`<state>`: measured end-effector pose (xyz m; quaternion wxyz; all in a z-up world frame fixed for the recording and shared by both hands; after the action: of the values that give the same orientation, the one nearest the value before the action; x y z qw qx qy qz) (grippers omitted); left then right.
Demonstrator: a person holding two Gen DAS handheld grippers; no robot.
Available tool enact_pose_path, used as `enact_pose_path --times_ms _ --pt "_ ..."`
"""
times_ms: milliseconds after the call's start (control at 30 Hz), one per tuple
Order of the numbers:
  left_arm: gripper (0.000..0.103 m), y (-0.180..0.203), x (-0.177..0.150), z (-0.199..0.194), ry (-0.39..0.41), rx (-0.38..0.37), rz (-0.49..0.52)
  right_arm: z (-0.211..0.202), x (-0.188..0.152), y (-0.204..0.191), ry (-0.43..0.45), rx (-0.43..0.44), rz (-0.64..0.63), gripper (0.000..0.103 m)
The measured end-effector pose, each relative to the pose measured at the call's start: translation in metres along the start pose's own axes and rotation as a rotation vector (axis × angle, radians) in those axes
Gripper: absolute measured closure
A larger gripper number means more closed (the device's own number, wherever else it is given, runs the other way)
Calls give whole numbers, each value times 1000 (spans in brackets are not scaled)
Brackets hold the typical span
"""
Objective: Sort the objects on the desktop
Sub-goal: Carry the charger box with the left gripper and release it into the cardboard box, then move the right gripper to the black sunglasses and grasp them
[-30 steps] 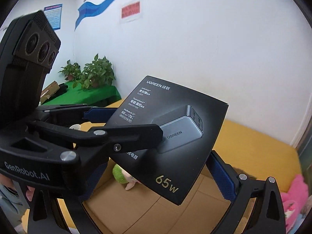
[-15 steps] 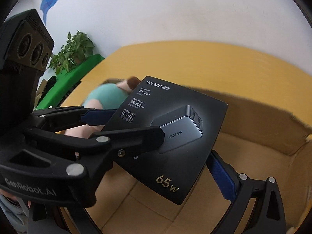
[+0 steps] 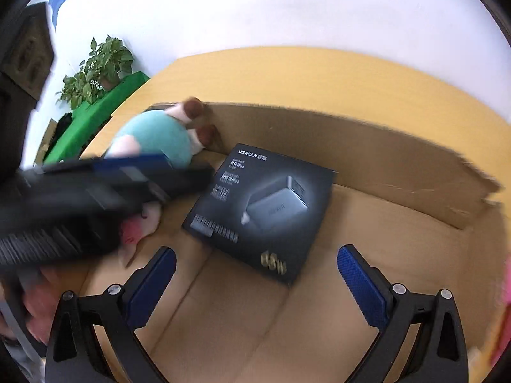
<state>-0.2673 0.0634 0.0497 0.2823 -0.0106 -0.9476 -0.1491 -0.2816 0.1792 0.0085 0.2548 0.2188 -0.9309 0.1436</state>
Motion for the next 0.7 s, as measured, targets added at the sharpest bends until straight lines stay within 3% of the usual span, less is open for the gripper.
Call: enact_pose_path --times_ms 100,167,233,333,533,700 --pt "43 1 -15 -60 113 -35 52 -54 -17 -20 64 -85 -42 0" --pt "36 3 -35 -107 219 25 107 -100 -33 -47 162 -123 -82 0" --pt "20 6 -55 -146 324 85 136 -136 -52 -62 215 -162 -89 0" --pt "20 6 -94 -199 446 102 158 -181 -83 -83 283 -176 -45 0" --pt "20 21 -160 -250 526 118 246 -222 -142 -114 344 -279 -17 0" --pt "20 36 -191 -244 503 91 231 -246 -176 -135 392 -300 -7 2"
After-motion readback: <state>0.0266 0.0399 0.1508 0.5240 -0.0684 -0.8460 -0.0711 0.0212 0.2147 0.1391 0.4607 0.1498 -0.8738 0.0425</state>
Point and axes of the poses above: each gripper's, at about its wrist camera, not at the fingertips, and z roughly the way its jaws point, y to its right, x to its top, the point moved 1 cm from there along z, roughly the way its jaws point, and after that the axes turned 4 degrees about -z, right-handed, at the moved point
